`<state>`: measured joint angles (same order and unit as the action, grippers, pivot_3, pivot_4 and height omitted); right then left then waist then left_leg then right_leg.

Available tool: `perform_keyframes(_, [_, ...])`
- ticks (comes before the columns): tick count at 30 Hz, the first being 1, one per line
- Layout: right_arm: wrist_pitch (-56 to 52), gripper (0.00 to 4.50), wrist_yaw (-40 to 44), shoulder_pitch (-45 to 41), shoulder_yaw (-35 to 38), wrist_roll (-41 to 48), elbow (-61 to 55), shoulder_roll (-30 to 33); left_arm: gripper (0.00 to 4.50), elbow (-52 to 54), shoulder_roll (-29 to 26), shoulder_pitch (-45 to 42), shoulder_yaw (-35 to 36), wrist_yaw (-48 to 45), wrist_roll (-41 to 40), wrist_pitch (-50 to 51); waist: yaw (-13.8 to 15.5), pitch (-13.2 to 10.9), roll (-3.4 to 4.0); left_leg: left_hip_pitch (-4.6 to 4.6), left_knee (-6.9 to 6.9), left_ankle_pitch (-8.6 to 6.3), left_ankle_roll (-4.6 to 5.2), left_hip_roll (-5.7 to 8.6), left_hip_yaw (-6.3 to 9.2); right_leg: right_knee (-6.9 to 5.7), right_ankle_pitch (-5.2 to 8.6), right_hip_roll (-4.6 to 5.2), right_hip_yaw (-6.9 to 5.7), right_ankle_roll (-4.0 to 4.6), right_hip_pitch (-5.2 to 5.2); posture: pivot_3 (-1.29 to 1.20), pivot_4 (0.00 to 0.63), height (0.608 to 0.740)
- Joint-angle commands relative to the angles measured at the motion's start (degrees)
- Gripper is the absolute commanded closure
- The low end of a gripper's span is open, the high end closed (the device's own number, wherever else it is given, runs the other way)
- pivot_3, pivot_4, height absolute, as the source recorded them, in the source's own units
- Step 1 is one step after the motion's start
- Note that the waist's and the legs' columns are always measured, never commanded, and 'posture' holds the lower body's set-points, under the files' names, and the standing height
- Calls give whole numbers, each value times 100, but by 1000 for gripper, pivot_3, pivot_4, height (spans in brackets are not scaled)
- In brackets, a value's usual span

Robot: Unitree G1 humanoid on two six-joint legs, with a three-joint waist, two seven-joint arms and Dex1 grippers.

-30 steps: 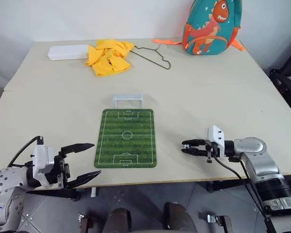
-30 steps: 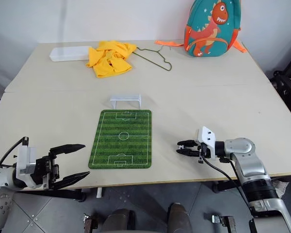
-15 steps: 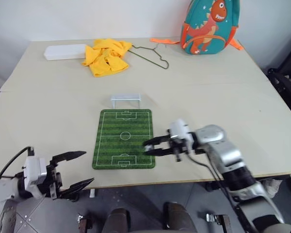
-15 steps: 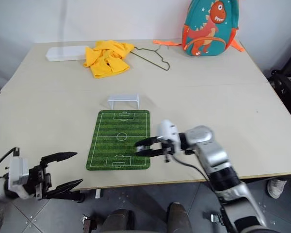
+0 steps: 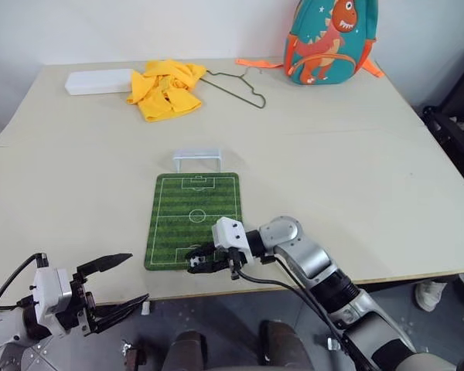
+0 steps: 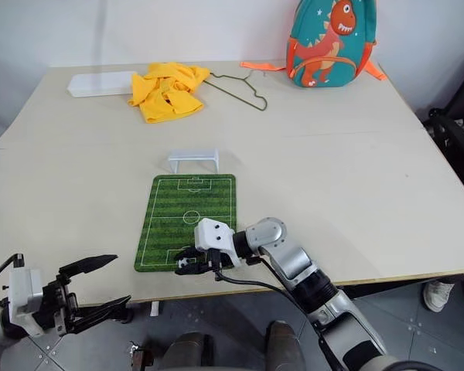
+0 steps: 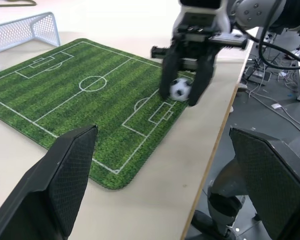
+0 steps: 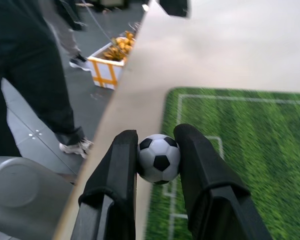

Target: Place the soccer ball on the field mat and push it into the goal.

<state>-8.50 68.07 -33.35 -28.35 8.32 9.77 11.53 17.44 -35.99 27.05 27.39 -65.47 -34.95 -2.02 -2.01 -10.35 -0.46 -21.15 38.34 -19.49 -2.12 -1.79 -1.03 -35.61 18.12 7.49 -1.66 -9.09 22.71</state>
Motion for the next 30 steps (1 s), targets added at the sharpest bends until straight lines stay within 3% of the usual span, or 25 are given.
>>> perform_keyframes(1, [165,3662,-79,-137,-12,-85,128,-140,0,122,41,98,201,63,-87,-68,3,0,0,-1,0,-1,1,0,0,1,0,0,0,0,0,0,150,740])
perform_keyframes(27, [354,3662,-305,-237,134,-177,649,-440,0,273,62,142,176,166,-171,21,-12,0,0,0,-2,-1,1,0,-2,0,-1,1,-1,1,1,0,150,740])
perform_keyframes(30, [371,2638,-301,-234,140,-180,631,-426,0,272,75,134,162,169,-178,23,-12,0,0,0,-3,-1,0,0,-3,1,-1,1,-1,1,2,0,150,740])
